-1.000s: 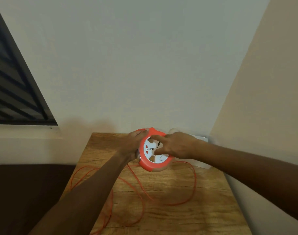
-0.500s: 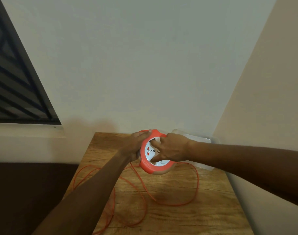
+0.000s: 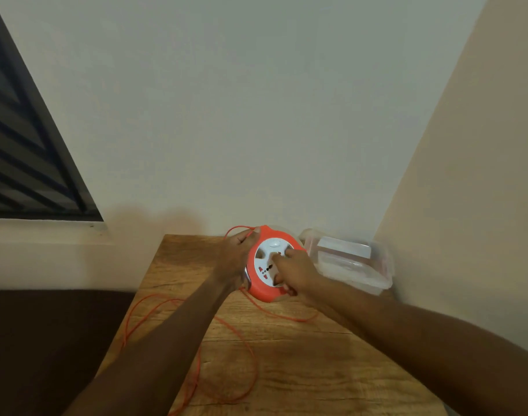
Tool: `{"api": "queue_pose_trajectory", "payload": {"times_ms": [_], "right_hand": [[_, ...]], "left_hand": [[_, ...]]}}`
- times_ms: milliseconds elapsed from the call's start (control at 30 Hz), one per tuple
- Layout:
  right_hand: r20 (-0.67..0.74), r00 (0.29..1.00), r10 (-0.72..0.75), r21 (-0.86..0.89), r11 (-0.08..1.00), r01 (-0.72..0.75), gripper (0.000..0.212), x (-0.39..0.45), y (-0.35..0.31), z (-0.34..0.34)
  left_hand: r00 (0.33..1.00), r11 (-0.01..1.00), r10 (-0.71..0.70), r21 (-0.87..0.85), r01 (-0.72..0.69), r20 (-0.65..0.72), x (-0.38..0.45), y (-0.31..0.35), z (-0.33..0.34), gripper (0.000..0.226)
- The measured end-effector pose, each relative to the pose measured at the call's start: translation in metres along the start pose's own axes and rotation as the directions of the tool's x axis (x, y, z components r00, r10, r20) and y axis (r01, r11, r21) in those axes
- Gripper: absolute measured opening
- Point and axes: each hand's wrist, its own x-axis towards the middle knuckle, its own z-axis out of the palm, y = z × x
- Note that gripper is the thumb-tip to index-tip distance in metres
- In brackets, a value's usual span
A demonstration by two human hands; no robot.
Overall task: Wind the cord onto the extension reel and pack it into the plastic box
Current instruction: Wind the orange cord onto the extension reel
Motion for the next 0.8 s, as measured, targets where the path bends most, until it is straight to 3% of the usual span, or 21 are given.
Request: {"api": "queue_pose_trajectory", "payload": {"times_ms": [67,133,200,267,333,367,400,433,467,500,567,667,800], "right_hand": [[0.025,0.991,0.134,0.208,0.969,-0.136,0.01,-0.008,0.007,0.005],[0.074,0.984,0.161,0.279,0.944,-0.176,0.01,-0.015,0.01,0.008],[0.117,0.982,0.146,0.276,0.945,-0.174,0.039,-0.022,0.011,0.008],[0.13,0.99,0.058,0.181,0.98,-0.082,0.077,-0.031,0.015,0.007],[0.123,0.977,-0.174,-0.128,0.974,0.189,0.084,-0.036,0.018,0.003],[0.152,0.928,-0.339,-0.381,0.846,0.372,0.077,-0.036,0.016,-0.004],[0.244,0.846,-0.475,-0.621,0.594,0.512,0.068,-0.033,0.013,-0.012],[0.392,0.742,-0.544,-0.751,0.277,0.6,0.061,-0.03,0.008,-0.02],[0.543,0.651,-0.531,-0.768,-0.001,0.64,0.058,-0.026,0.001,-0.029],[0.651,0.597,-0.469,-0.733,-0.184,0.655,0.057,-0.022,-0.006,-0.037],[0.751,0.566,-0.34,-0.66,-0.357,0.661,0.054,-0.016,-0.018,-0.049],[0.838,0.501,-0.217,-0.534,-0.52,0.667,0.051,-0.009,-0.03,-0.058],[0.867,0.476,-0.148,-0.456,-0.62,0.638,0.057,-0.008,-0.041,-0.061]], "left_hand": [[1.0,1.0,-0.005,0.005,0.005,-0.008,-0.002,-0.003,0.001,0.031],[1.0,1.0,-0.015,0.006,0.015,0.005,-0.005,-0.004,0.002,0.028],[1.0,1.0,-0.019,-0.005,0.019,-0.001,-0.006,-0.006,0.001,0.029],[1.0,0.999,-0.021,-0.033,0.021,-0.009,-0.007,-0.005,-0.001,0.031],[0.999,0.999,-0.032,-0.028,0.032,0.009,-0.007,-0.003,-0.003,0.032],[0.999,0.999,-0.044,-0.018,0.045,0.02,-0.008,-0.002,-0.004,0.031],[0.998,0.998,-0.056,-0.007,0.056,0.029,-0.008,0.001,-0.005,0.029],[0.997,0.998,-0.064,-0.004,0.064,0.038,-0.009,0.002,-0.006,0.027],[0.996,0.997,-0.071,-0.01,0.072,0.05,-0.009,0.004,-0.008,0.025],[0.995,0.997,-0.079,-0.016,0.081,0.064,-0.01,0.006,-0.008,0.025],[0.991,0.995,-0.099,-0.001,0.1,0.091,-0.01,0.009,-0.009,0.026],[0.985,0.993,-0.116,0.034,0.113,0.13,-0.009,0.012,-0.01,0.029],[0.983,0.992,-0.128,0.03,0.125,0.132,-0.007,0.014,-0.013,0.026]]}}
